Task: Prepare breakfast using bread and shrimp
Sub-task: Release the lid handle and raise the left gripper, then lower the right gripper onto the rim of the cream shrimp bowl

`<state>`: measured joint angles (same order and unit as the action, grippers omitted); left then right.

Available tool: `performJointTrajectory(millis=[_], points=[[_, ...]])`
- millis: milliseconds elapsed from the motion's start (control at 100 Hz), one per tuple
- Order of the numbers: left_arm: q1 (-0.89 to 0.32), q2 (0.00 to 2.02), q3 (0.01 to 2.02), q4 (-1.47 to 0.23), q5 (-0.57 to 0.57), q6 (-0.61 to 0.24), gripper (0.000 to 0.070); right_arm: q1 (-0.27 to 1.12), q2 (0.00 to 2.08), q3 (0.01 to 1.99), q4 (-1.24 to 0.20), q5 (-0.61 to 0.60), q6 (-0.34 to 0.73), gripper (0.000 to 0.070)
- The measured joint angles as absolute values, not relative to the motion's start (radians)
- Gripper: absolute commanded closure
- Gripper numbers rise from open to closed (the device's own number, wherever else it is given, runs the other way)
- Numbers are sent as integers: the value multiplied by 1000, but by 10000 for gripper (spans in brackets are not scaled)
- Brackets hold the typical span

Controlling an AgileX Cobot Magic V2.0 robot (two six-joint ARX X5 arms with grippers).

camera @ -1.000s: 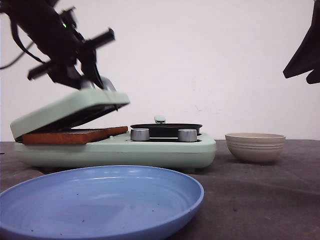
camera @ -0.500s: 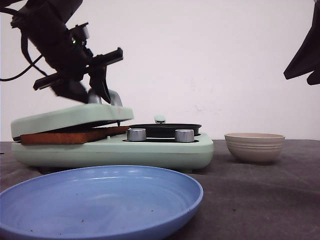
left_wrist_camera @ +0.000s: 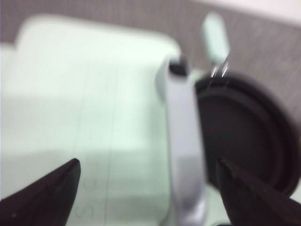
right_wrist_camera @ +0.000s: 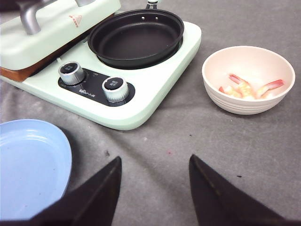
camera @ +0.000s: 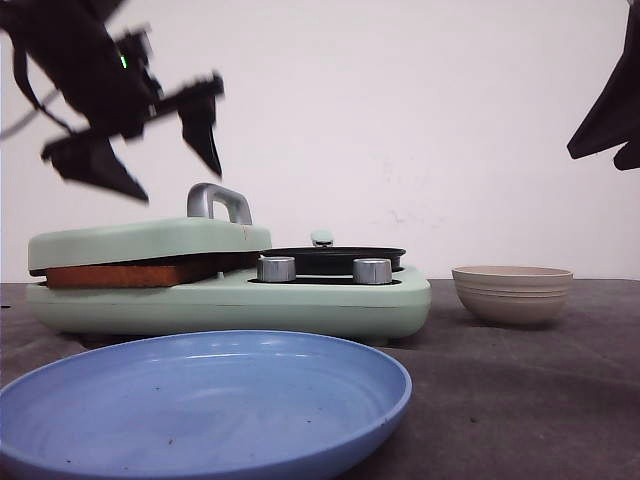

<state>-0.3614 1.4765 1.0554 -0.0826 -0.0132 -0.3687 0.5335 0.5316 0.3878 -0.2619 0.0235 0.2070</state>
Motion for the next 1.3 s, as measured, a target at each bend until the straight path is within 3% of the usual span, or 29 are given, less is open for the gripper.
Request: performJointTrajectory(millis=[340,710,840,1090,1300], points=[[-351,1219,1067,-97,18,-365,184,533,531,388,-262,23,207,429],[-351,981,1067,-333,25,-284,192,533,531,388,-241,23,207,429],[-351,913,1045,-321,25,-271,237,533,531,388,-240,23,218,429],[-351,754,827,-290,25,-282,236,511,543,403,-235,23,272,429],[-351,575,549,-209,24,-333,236,421,705,572,-319,-12,293,427]])
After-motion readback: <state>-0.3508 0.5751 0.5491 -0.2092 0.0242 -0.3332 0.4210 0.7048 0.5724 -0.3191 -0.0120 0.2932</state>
